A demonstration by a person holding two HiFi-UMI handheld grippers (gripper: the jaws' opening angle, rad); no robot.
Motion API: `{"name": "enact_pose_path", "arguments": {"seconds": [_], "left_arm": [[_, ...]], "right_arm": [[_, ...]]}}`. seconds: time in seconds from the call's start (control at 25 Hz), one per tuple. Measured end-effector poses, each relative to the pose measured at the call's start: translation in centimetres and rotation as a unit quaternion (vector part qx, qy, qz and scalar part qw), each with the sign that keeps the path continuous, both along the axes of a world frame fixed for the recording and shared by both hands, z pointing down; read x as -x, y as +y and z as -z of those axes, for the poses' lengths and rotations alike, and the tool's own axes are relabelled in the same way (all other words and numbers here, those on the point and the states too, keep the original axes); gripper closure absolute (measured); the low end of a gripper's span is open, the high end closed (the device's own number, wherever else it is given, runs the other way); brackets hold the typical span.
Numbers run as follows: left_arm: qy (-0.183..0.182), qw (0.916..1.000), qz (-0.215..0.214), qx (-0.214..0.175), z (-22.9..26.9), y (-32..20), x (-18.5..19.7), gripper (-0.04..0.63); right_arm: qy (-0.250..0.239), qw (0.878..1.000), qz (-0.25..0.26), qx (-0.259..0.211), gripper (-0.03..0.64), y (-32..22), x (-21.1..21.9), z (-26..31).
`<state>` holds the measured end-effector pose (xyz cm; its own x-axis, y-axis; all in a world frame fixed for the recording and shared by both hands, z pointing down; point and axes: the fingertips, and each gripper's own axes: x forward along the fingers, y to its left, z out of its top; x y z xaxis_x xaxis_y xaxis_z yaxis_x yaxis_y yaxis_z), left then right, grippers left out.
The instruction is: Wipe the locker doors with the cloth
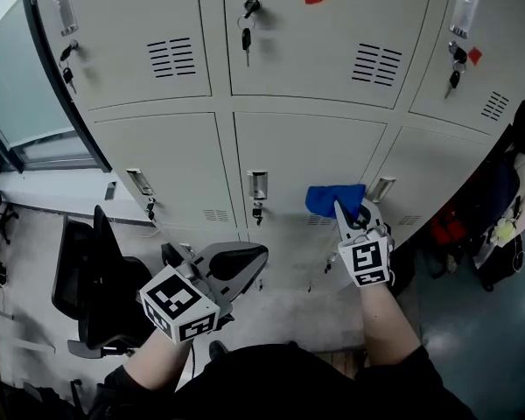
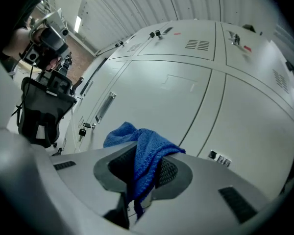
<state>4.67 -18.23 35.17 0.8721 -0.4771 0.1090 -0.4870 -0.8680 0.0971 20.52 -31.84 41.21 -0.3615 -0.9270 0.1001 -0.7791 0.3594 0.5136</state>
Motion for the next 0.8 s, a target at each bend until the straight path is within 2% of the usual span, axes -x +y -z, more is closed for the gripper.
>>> {"name": "enact_pose_path", "arguments": {"seconds": [0.2, 0.32, 0.6, 0.8], "left_arm": [[-0.003, 1.0, 0.0, 0.004, -0.2, 0.2, 0.1, 0.588], [-0.004, 1.0, 0.003, 0.005, -0.3, 0.4, 0.7, 0.588], [-0.005, 0.9998, 0.018, 0.008, -0.5, 1.1, 3.1, 0.588], [-0.009, 0.9995, 0.024, 0.018, -1.2, 1.8, 4.7, 0.588]], "right_arm": [[-0.004, 1.0, -0.029, 0.003, 0.552, 0.2, -2.3, -0.3], [-0.007, 0.999, -0.033, 0.007, 0.552, 0.6, -2.0, -0.6], [0.021, 0.998, 0.055, 0.016, 0.552, 1.6, 7.1, -2.6], [0.031, 0.996, 0.082, 0.032, 0.552, 0.9, 11.8, -4.5]]}}
